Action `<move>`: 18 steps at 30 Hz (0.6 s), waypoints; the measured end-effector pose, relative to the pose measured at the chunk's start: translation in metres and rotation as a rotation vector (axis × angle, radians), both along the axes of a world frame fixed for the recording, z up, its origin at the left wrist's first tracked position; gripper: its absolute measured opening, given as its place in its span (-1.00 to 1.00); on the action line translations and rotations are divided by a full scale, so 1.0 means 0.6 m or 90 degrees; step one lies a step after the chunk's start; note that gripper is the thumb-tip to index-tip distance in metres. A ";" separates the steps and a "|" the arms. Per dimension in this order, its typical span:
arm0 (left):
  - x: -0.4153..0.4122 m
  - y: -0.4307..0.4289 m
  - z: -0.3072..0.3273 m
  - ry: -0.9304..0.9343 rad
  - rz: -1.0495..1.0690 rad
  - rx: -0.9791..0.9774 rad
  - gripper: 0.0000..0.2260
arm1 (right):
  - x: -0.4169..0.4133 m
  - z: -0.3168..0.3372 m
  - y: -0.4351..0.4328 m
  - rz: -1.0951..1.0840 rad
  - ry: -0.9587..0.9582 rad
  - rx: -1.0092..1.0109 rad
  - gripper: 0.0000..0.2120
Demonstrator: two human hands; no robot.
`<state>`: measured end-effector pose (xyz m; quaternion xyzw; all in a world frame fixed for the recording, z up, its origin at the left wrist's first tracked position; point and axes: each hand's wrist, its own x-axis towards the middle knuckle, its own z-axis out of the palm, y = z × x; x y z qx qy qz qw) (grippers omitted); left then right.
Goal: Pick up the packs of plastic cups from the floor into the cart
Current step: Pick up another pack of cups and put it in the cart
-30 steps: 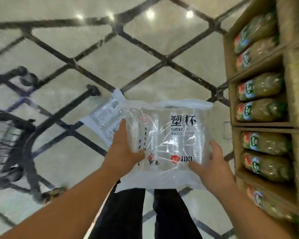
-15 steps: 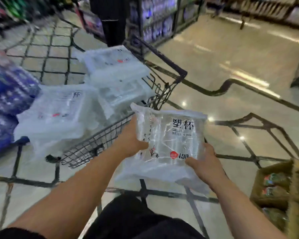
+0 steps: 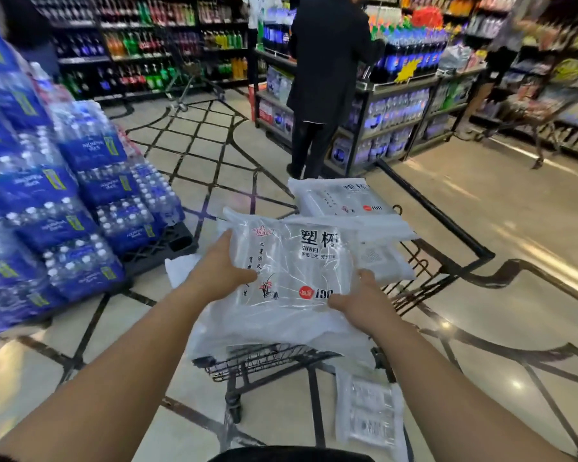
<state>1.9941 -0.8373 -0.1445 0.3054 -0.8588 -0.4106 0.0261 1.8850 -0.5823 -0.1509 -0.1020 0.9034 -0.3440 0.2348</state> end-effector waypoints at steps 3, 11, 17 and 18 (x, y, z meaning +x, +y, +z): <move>-0.012 -0.084 0.023 -0.003 0.000 -0.008 -0.09 | -0.017 -0.005 -0.100 -0.001 -0.022 0.004 -0.15; -0.054 -0.186 -0.023 -0.088 -0.026 0.047 -0.12 | -0.028 -0.052 -0.208 -0.043 -0.085 0.044 0.00; -0.077 -0.207 -0.055 -0.165 -0.011 0.053 0.01 | -0.025 -0.066 -0.217 -0.070 -0.068 0.085 -0.01; -0.081 -0.208 -0.054 -0.181 -0.011 0.047 0.04 | -0.022 -0.067 -0.216 -0.072 -0.061 0.090 0.00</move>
